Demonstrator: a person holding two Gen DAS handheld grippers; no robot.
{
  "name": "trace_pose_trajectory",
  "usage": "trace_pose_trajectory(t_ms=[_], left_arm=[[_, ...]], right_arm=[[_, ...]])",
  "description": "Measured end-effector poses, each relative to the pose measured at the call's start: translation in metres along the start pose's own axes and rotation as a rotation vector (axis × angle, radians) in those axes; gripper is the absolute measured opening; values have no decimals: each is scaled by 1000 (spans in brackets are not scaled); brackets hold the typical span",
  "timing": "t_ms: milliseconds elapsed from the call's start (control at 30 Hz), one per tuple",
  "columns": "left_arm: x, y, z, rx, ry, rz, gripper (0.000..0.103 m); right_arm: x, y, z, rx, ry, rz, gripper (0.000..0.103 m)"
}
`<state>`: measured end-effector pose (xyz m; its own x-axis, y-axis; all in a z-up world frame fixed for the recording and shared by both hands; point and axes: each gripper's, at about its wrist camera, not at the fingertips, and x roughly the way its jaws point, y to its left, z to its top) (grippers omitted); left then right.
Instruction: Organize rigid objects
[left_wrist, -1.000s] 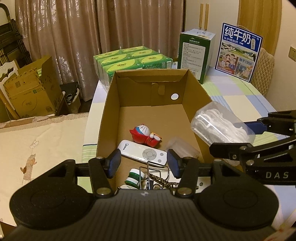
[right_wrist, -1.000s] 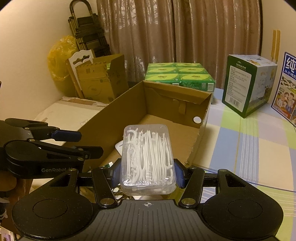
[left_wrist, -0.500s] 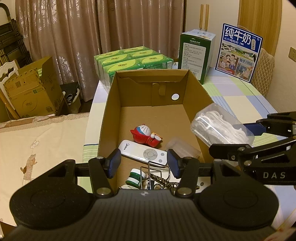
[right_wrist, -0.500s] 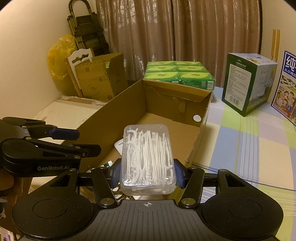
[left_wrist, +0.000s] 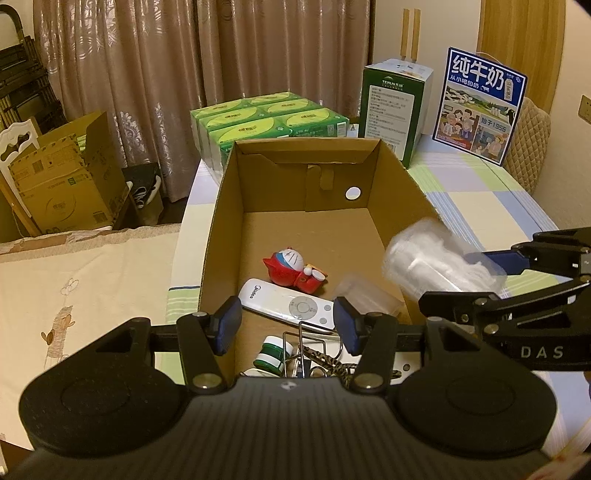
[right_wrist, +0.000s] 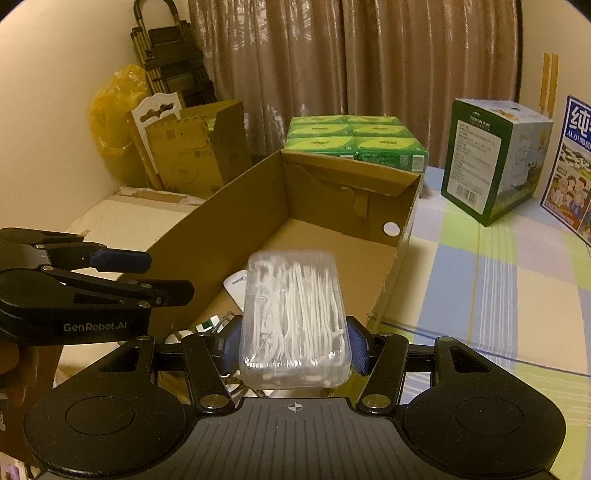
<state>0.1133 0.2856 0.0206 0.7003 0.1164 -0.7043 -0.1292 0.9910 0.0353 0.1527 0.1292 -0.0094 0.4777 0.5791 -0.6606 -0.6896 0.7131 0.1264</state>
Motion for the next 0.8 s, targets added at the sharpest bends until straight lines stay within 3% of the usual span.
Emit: trace_pose_trajectory(t_ms=[100,400,800], left_arm=[[-4,1,0,-5,-18,18,66],[-22,2,-3,-18,-42,18,79],[-70,-12,-15,-43,-70,21,98]], right_arm=[[-4,-2,-2,-24,-21,5,58],[-32,-20,-16,47,-39,-28,63],[-83,-10,-36,151,-16,-54,67]])
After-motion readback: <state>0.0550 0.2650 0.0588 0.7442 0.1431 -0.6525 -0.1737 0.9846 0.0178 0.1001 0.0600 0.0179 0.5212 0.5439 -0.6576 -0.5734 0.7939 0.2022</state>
